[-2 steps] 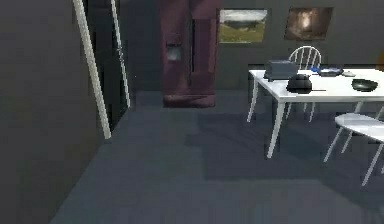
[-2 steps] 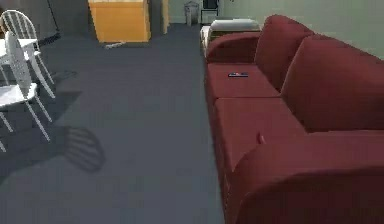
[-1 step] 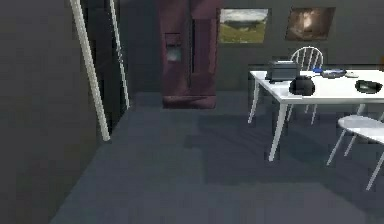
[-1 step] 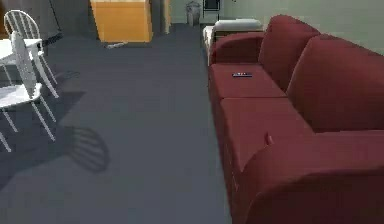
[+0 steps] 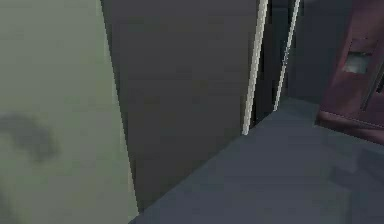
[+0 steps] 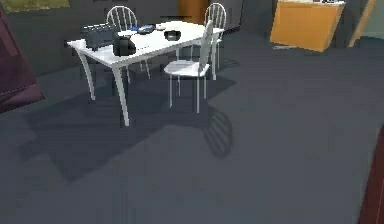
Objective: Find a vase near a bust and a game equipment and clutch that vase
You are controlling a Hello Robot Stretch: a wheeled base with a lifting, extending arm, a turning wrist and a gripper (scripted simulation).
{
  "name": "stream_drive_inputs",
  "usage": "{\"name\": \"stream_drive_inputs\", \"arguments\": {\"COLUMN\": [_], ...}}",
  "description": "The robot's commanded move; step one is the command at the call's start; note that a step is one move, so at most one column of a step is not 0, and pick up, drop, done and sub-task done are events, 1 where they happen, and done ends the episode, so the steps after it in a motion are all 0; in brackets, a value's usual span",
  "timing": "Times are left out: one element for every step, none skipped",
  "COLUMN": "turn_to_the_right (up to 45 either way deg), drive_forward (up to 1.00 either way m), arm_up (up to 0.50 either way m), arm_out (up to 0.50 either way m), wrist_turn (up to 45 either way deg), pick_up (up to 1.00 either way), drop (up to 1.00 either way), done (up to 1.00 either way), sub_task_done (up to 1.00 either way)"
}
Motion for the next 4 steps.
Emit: {"name": "stream_drive_inputs", "arguments": {"turn_to_the_right": [0.0,-42.0,0.0,-45.0], "drive_forward": [0.15,0.0,0.35,0.0], "arm_up": [0.0,0.0,0.0,0.0], "arm_out": [0.0,0.0,0.0,0.0], "wrist_turn": [0.0,0.0,0.0,0.0], "pick_up": [0.0,0.0,0.0,0.0], "drop": [0.0,0.0,0.0,0.0], "done": [0.0,0.0,0.0,0.0], "sub_task_done": [0.0,0.0,0.0,0.0]}}
